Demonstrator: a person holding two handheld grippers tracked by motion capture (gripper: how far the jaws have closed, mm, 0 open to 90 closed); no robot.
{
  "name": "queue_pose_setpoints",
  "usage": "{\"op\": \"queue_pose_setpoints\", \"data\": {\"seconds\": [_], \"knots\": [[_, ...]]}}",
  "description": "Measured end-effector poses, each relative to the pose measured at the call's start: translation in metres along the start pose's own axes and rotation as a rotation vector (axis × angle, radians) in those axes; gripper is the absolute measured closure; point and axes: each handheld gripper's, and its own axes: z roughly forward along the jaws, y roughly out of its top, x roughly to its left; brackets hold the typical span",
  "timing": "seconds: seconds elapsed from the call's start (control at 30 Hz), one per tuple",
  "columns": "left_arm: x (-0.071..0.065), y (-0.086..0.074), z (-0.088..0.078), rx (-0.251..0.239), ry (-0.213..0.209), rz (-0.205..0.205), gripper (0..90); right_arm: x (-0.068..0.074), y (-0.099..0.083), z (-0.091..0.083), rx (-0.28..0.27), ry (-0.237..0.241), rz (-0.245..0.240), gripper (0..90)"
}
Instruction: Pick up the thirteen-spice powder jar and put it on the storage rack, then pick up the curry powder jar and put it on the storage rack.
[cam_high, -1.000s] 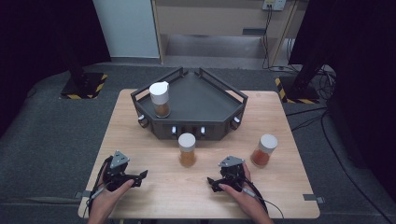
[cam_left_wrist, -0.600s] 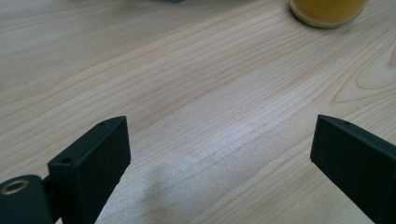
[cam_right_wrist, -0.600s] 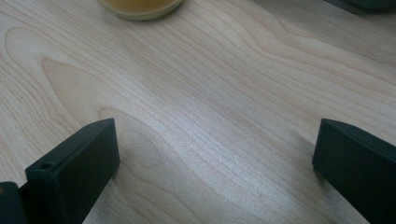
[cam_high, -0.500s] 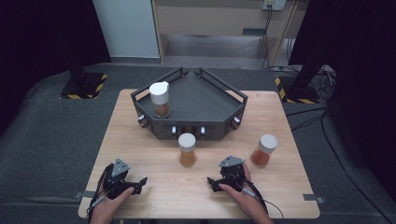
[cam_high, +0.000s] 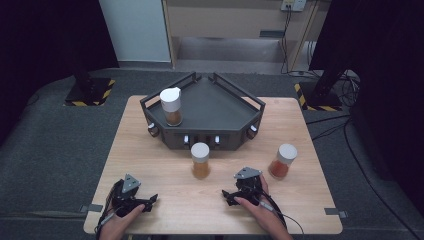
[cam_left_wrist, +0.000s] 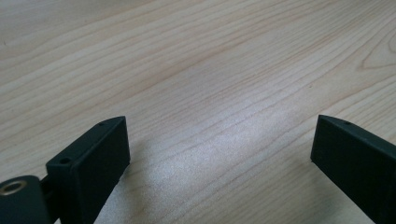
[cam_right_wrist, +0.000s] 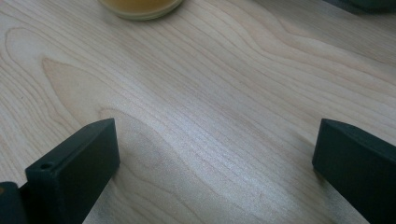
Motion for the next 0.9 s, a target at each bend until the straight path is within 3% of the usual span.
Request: {"op": "queue_pose_setpoints", "data": {"seconds": [0.9], "knots": [[-0.0009, 0.0027, 0.003, 0.019, 0.005, 0.001, 0.0, -0.0027, 0.0013, -0.0005, 0.005, 0.009, -0.004, 1.3]]}}
